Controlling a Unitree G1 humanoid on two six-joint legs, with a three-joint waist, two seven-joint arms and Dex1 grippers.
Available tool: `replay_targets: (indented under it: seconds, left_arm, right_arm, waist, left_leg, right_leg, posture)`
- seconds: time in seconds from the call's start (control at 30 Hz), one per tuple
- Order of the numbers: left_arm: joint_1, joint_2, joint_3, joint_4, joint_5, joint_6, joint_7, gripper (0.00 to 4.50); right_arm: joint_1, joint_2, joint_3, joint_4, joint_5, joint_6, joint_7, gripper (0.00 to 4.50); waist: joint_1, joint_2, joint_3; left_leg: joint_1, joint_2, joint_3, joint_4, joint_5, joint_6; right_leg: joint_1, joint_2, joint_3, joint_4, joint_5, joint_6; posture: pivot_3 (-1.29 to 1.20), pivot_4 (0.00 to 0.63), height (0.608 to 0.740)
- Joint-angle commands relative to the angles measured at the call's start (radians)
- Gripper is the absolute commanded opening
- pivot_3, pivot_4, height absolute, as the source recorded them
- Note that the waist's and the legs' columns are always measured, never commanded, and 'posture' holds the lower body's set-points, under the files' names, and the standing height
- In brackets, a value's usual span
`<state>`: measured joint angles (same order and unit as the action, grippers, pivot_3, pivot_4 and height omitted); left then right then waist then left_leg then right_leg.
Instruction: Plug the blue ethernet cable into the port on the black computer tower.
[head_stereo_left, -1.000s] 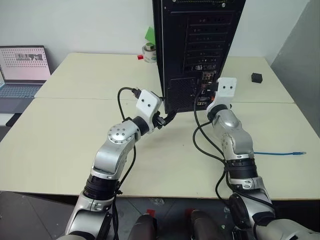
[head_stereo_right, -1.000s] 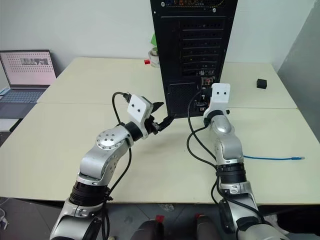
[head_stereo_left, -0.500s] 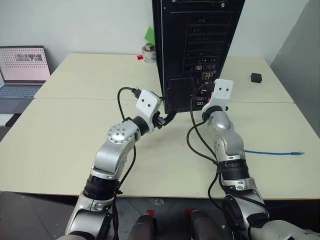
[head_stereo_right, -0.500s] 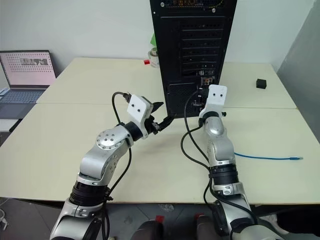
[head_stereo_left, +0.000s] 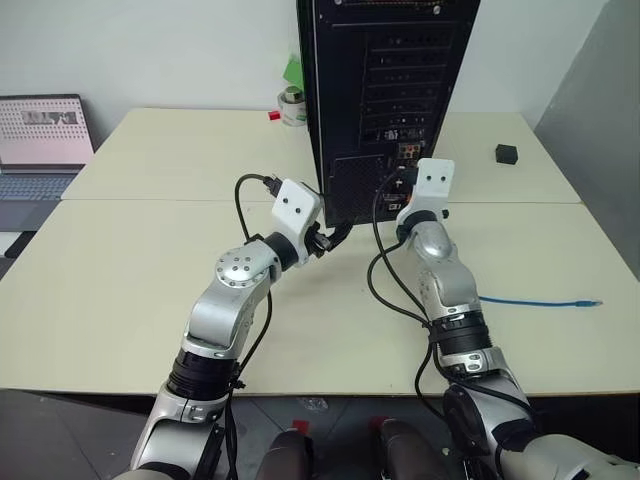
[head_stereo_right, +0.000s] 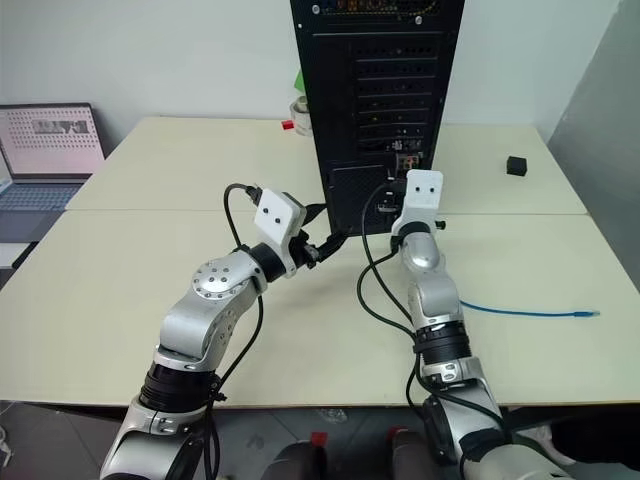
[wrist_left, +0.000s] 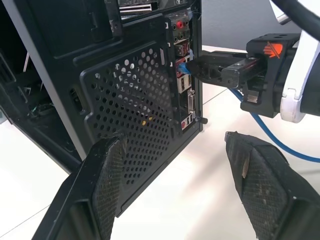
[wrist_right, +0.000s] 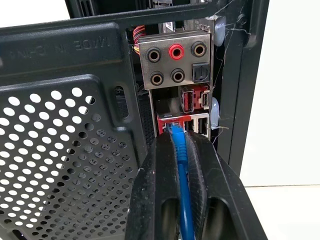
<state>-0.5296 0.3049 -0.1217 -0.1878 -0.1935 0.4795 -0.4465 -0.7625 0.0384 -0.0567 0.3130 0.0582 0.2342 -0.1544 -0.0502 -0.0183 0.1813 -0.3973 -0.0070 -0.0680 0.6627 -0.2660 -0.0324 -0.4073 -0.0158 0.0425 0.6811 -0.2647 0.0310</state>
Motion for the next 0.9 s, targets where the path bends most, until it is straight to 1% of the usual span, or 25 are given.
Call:
replay_targets:
  seconds: [0.03,0.2,0.37,0.43,0.47,0.53,0.57,0.6,0.67,0.7,0.77,0.8,0.9]
  left_arm:
    - [-0.011,-0.008,0.01,-0.044,0.0,-0.004,0.007,3.31]
    - [-0.013,-0.011,0.01,-0.043,0.002,-0.005,0.008,3.31]
    - [-0.01,-0.01,0.009,-0.044,0.004,-0.005,0.01,3.31]
    - [-0.011,-0.01,0.01,-0.04,0.005,-0.007,0.01,3.37]
    - [-0.012,-0.01,0.01,-0.039,0.006,-0.008,0.01,3.37]
    - [-0.012,-0.01,0.01,-0.038,0.007,-0.01,0.01,3.37]
    - [-0.012,-0.011,0.01,-0.037,0.008,-0.011,0.01,3.37]
    - [-0.011,-0.011,0.01,-0.036,0.009,-0.012,0.01,3.37]
    - [-0.011,-0.012,0.009,-0.035,0.01,-0.013,0.01,3.37]
    - [-0.011,-0.012,0.01,-0.035,0.01,-0.012,0.01,3.37]
    - [-0.012,-0.009,0.012,-0.033,0.012,-0.008,0.011,3.37]
    - [-0.013,-0.004,0.011,-0.032,0.016,0.0,0.012,3.37]
    - [-0.021,0.011,0.013,-0.021,0.031,0.023,0.015,3.37]
  right_arm:
    - [-0.043,-0.007,-0.003,0.005,-0.015,-0.025,-0.005,0.0]
    - [-0.045,-0.009,-0.002,0.017,-0.013,-0.026,0.0,0.0]
    - [-0.023,-0.017,0.001,0.004,0.0,-0.017,0.039,0.0]
    - [-0.015,-0.023,0.0,-0.005,0.004,0.001,0.051,0.68]
    - [-0.011,-0.026,0.0,-0.012,0.005,0.009,0.058,0.8]
    - [-0.003,-0.032,0.002,-0.03,0.006,0.023,0.068,1.35]
    - [0.003,-0.036,0.001,-0.04,0.008,0.031,0.072,1.47]
    - [0.01,-0.04,-0.001,-0.052,0.01,0.038,0.076,1.75]
    - [0.028,-0.048,-0.004,-0.083,0.015,0.059,0.087,2.15]
    - [0.042,-0.055,-0.003,-0.111,0.018,0.074,0.1,2.55]
    - [0.07,-0.073,0.005,-0.17,0.025,0.105,0.134,2.92]
    - [0.085,-0.088,0.01,-0.206,0.03,0.124,0.158,3.29]
    - [0.127,-0.158,0.017,-0.322,0.068,0.194,0.267,3.91]
  waist:
    - [0.0,0.0,0.0]
    - [-0.001,0.0,0.0]
    - [-0.003,0.0,0.0]
    - [-0.004,0.0,0.0]
    - [-0.004,0.0,0.0]
    - [-0.004,0.0,0.0]
    - [-0.004,0.0,0.0]
    - [-0.004,0.0,0.0]
    - [-0.003,0.0,0.0]
    - [-0.002,0.0,0.0]
    - [0.0,0.0,0.0]
    - [0.001,0.0,0.0]
    - [0.003,0.0,0.0]
  left_leg:
    - [0.0,0.0,0.0,0.0,0.0,0.0]
    - [0.0,0.0,0.0,0.0,0.0,0.0]
    - [0.0,0.0,0.0,0.0,0.0,0.0]
    - [0.0,0.0,0.0,0.0,0.0,0.0]
    - [0.0,0.0,0.0,0.0,0.0,0.0]
    - [0.0,0.0,0.0,0.0,0.0,0.0]
    - [0.0,0.0,0.0,0.0,0.0,0.0]
    - [0.0,0.0,0.0,-0.001,0.0,0.0]
    - [-0.001,0.0,0.0,-0.001,0.0,0.0]
    - [-0.002,-0.001,0.0,-0.001,0.0,0.0]
    - [-0.002,-0.001,0.0,-0.001,0.0,0.0]
    - [-0.002,-0.001,0.0,-0.001,0.0,0.0]
    - [-0.002,-0.001,0.0,-0.001,0.0,0.0]
  right_leg:
    - [0.0,0.0,0.0,0.0,0.0,0.0]
    - [0.0,0.0,0.0,0.0,0.0,0.0]
    - [0.0,0.0,0.0,0.0,0.0,0.0]
    - [0.0,0.0,0.0,0.0,0.0,0.0]
    - [0.0,0.0,0.0,0.0,0.0,0.0]
    - [0.0,0.0,0.0,0.0,0.0,0.0]
    - [0.0,0.0,0.0,0.0,0.0,0.0]
    - [0.0,0.0,0.0,-0.001,0.0,0.0]
    - [-0.001,0.0,0.0,-0.001,0.0,0.0]
    - [-0.001,-0.001,0.0,-0.001,0.0,0.0]
    - [-0.001,-0.001,0.0,-0.002,0.0,0.0]
    - [-0.001,-0.001,0.0,-0.002,0.0,0.0]
    - [-0.001,-0.001,0.0,-0.001,0.0,0.0]
  posture:
    - [0.0,0.15,0.74]
    - [0.0,0.15,0.74]
    - [0.0,0.15,0.74]
    - [0.0,0.15,0.74]
    - [0.0,0.15,0.74]
    - [0.0,0.15,0.74]
    - [0.0,0.15,0.74]
    - [0.0,0.15,0.74]
    - [0.0,0.15,0.74]
    - [0.0,0.15,0.74]
    - [0.0,0.15,0.74]
    - [0.0,0.15,0.74]
    - [0.0,0.15,0.74]
